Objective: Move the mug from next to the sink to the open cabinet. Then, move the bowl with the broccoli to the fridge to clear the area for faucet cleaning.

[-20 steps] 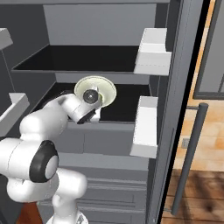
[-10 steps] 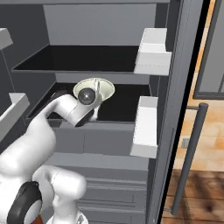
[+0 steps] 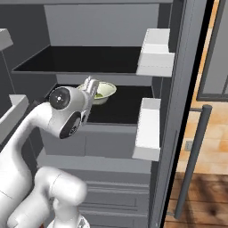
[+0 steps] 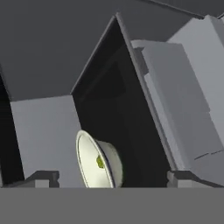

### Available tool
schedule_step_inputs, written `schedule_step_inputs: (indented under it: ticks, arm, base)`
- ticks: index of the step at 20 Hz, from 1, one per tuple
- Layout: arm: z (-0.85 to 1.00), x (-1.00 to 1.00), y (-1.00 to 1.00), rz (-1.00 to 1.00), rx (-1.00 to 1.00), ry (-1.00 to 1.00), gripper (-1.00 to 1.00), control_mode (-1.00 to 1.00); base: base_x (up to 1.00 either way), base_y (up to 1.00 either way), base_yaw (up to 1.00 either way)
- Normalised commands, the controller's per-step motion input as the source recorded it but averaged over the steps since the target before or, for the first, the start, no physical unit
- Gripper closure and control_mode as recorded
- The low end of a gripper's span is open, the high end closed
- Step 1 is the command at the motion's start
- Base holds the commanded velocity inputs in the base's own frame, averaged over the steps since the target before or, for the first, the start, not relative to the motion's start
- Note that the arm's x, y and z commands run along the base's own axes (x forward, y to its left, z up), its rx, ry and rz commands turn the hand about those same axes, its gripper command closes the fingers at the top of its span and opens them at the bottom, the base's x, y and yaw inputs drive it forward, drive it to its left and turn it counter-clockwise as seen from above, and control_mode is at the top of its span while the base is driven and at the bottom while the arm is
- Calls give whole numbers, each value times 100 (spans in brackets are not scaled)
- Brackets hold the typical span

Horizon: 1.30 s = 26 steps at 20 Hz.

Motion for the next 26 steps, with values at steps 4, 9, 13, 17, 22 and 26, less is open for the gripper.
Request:
schedule_step_inputs:
  ticks: [4, 9, 13, 17, 22, 26]
  arm:
    - [11, -75, -3, -13, 0, 6, -100, 100]
    - [0, 0, 0, 0, 0, 0, -100, 100]
    - [0, 0, 0, 0, 0, 0, -100, 100]
    - [0, 0, 0, 0, 0, 0, -100, 100]
    - [0, 0, 0, 0, 0, 0, -100, 100]
    - [0, 0, 0, 0, 0, 0, -100, 100]
  base:
    - [-25, 0, -3]
    - [-100, -22, -14]
    - [-100, -12, -57]
    - [-82, 0, -86]
    - [-33, -19, -93]
    - [0, -73, -93]
